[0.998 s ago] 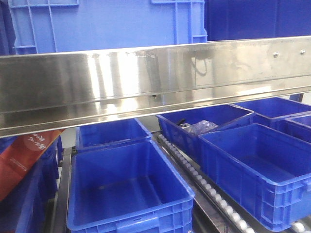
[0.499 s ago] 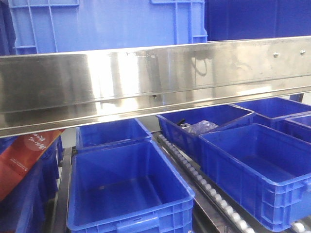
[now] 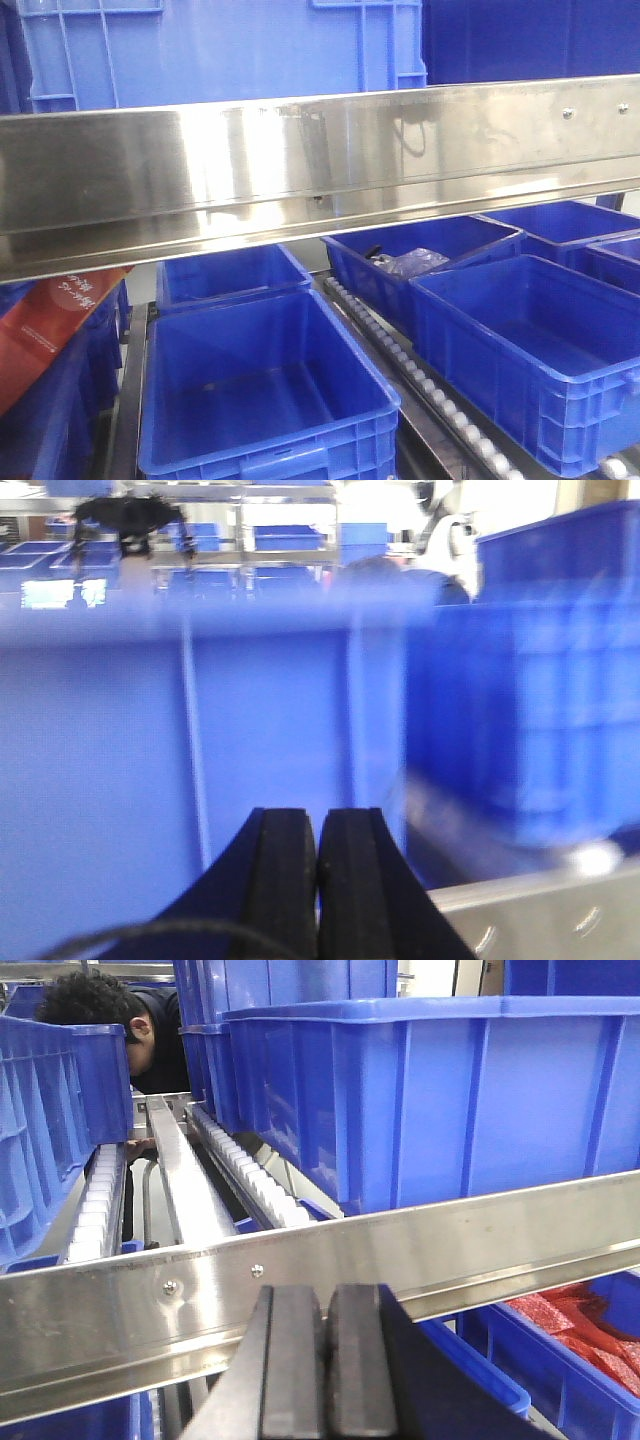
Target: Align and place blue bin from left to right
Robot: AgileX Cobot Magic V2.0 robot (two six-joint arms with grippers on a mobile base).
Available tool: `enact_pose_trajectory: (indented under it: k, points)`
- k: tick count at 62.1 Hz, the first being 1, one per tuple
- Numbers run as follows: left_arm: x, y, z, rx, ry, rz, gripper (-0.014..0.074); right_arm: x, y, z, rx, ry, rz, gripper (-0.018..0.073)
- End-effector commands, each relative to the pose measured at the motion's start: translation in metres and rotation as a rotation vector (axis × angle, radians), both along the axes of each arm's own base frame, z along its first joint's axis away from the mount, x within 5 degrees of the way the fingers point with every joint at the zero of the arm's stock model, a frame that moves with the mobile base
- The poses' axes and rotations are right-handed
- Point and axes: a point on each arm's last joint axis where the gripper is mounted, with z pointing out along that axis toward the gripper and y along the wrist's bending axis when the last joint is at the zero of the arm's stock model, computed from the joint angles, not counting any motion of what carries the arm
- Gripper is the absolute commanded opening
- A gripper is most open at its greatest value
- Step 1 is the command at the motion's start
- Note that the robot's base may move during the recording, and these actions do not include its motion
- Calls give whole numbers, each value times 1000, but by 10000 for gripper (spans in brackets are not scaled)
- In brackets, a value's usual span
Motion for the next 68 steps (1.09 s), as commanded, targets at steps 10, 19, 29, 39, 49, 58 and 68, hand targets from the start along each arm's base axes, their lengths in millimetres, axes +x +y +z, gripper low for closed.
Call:
enact_pose_trajectory:
  k: [10, 19, 29, 39, 49, 58, 68]
  points:
    - [9, 1, -45, -35, 57, 12, 1, -1, -1, 2, -9, -23, -11, -78]
    - [10, 1, -44, -35, 50, 11, 1, -1, -1, 2, -9, -23, -11, -78]
    - [10, 1, -43, -33, 40, 10, 1, -1, -1, 2, -9, -23, -11, -78]
    - [10, 1, -43, -33, 40, 10, 1, -1, -1, 2, -9, -23, -11, -78]
    - [10, 1, -43, -33, 40, 10, 1, -1, -1, 2, -9, -23, -11, -78]
    - [10, 1, -43, -33, 40, 10, 1, -1, -1, 2, -9, -23, -11, -78]
    - [10, 1, -43, -33, 40, 10, 1, -1, -1, 2, -12, -23, -11, -78]
